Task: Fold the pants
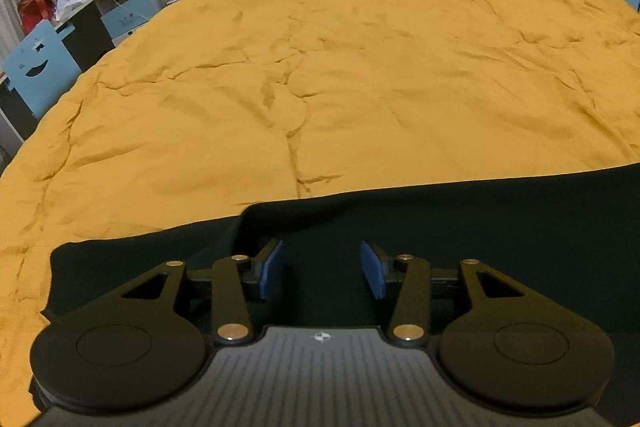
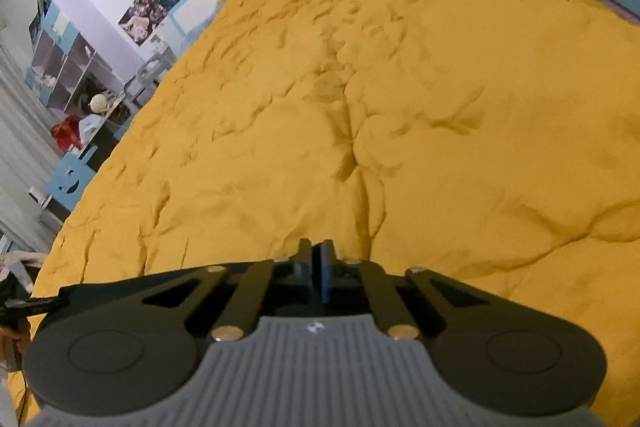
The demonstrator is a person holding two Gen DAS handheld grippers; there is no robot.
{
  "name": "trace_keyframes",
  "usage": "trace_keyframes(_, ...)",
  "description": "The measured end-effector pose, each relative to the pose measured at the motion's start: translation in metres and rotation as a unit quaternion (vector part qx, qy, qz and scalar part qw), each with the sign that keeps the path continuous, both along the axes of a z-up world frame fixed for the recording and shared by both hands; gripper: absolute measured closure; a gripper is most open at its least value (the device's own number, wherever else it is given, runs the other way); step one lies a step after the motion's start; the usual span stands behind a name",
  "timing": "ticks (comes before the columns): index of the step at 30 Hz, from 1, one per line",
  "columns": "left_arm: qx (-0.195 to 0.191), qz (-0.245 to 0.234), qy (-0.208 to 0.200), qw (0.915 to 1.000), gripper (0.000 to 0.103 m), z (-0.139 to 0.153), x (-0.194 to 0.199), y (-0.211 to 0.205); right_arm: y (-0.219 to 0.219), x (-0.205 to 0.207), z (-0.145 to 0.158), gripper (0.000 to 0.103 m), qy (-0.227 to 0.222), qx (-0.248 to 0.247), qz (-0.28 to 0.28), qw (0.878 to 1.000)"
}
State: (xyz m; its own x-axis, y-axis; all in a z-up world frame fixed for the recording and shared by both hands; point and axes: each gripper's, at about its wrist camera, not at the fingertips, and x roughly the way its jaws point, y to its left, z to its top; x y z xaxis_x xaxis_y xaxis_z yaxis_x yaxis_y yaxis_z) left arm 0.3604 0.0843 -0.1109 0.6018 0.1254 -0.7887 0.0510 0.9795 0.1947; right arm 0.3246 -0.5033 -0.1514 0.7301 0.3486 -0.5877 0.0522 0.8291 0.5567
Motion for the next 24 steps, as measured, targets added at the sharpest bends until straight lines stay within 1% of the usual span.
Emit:
trace_keyframes(2, -0.008, -0.01, 0.002, 0.9999, 0.05, 0.001, 0.001, -0.004, -0.002, -0.007, 0.013, 0.103, -0.003, -0.006, -0.012, 1.0)
trace_keyframes(4, -0.008, -0.022, -0.001, 0.9997, 0.05, 0.003, 0.001, -0.009, -0.007, -0.016, 0.03, 0.103, -0.017, 0.001, -0.023, 1.0)
trace_keyframes(6, -0.017, -0.034, -0.003, 0.9993, 0.05, 0.008, 0.002, -0.014, -0.013, -0.019, 0.039, 0.103, -0.007, 0.005, -0.032, 0.999)
trace_keyframes(8, -0.021, -0.04, -0.002, 0.999, 0.05, 0.009, 0.004, -0.021, -0.015, -0.016, 0.034, 0.103, 0.025, 0.001, -0.037, 0.999)
trace_keyframes(9, -0.018, -0.041, -0.001, 0.999, 0.05, 0.008, 0.005, -0.023, -0.014, -0.013, 0.026, 0.103, 0.049, -0.01, -0.043, 0.998)
trace_keyframes(10, -0.015, -0.039, 0.001, 0.9991, 0.05, 0.007, 0.006, -0.025, -0.012, -0.011, 0.016, 0.103, 0.072, -0.012, -0.051, 0.996)
trace_keyframes(12, -0.017, -0.036, 0.006, 0.9992, 0.05, 0.005, 0.004, -0.028, -0.009, -0.011, 0.002, 0.103, 0.082, -0.007, -0.065, 0.994)
trace_keyframes(14, -0.014, -0.037, 0.008, 0.9992, 0.05, 0.005, 0.0, -0.029, -0.009, -0.014, -0.002, 0.103, 0.073, 0.009, -0.074, 0.995)
trace_keyframes(15, -0.011, -0.037, 0.006, 0.9992, 0.05, 0.006, -0.002, -0.029, -0.009, -0.015, -0.001, 0.099, 0.073, 0.014, -0.073, 0.995)
trace_keyframes(17, -0.012, -0.027, 0.003, 0.9996, 0.05, 0.009, -0.008, -0.027, -0.007, -0.022, 0.007, 0.086, 0.079, -0.001, -0.071, 0.994)
trace_keyframes(18, -0.016, -0.018, -0.001, 0.9997, 0.05, 0.012, -0.013, -0.025, -0.005, -0.029, 0.013, 0.07, 0.073, -0.008, -0.069, 0.995)
trace_keyframes(19, -0.022, -0.012, -0.007, 0.9997, 0.05, 0.014, -0.019, -0.025, -0.004, -0.04, 0.02, 0.063, 0.064, -0.013, -0.068, 0.996)
trace_keyframes(21, -0.038, 0.0, -0.008, 0.9993, 0.05, 0.02, -0.031, -0.025, -0.003, -0.061, 0.031, 0.063, 0.062, -0.014, -0.07, 0.996)
trace_keyframes(24, -0.064, -0.006, -0.01, 0.9979, 0.052, 0.029, -0.053, -0.034, 0.0, -0.103, 0.039, 0.053, 0.074, -0.013, -0.1, 0.992)
